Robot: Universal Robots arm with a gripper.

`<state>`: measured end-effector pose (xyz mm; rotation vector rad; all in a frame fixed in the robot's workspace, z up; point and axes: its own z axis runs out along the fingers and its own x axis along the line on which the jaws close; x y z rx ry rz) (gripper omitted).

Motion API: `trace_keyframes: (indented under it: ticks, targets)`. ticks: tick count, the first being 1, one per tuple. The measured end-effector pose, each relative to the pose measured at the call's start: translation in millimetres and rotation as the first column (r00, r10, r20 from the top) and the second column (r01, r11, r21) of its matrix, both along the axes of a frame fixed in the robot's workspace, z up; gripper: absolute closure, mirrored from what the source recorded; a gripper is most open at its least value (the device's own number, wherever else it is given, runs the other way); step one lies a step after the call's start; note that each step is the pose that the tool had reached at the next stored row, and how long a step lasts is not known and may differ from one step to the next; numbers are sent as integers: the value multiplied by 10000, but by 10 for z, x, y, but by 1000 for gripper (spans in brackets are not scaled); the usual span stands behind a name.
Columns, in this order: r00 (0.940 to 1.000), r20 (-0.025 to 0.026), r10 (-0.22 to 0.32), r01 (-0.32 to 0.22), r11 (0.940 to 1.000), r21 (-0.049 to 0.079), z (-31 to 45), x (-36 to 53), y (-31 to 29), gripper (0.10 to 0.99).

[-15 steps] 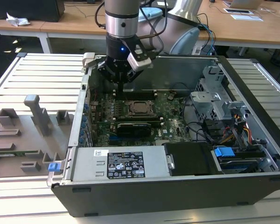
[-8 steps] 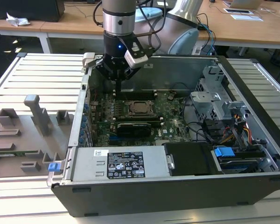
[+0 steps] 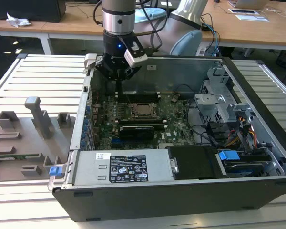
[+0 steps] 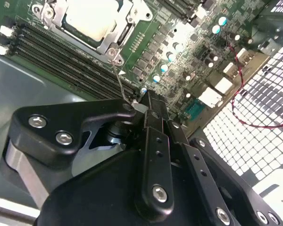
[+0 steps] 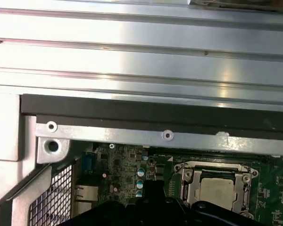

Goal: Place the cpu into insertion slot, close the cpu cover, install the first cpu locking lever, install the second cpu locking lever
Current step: 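Install the first cpu locking lever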

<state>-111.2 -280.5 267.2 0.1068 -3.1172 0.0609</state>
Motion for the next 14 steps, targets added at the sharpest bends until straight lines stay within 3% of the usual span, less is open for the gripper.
trace_keyframes:
  ticks: [3, 10, 14]
  targets:
    - [10000, -1, 0, 0, 10000, -1, -47, 72, 58, 980]
    - [10000, -4, 1, -1, 10000, 0, -56, 213, 62, 980]
    - [10000, -11, 0, 0, 10000, 0, -59, 366, 62, 980]
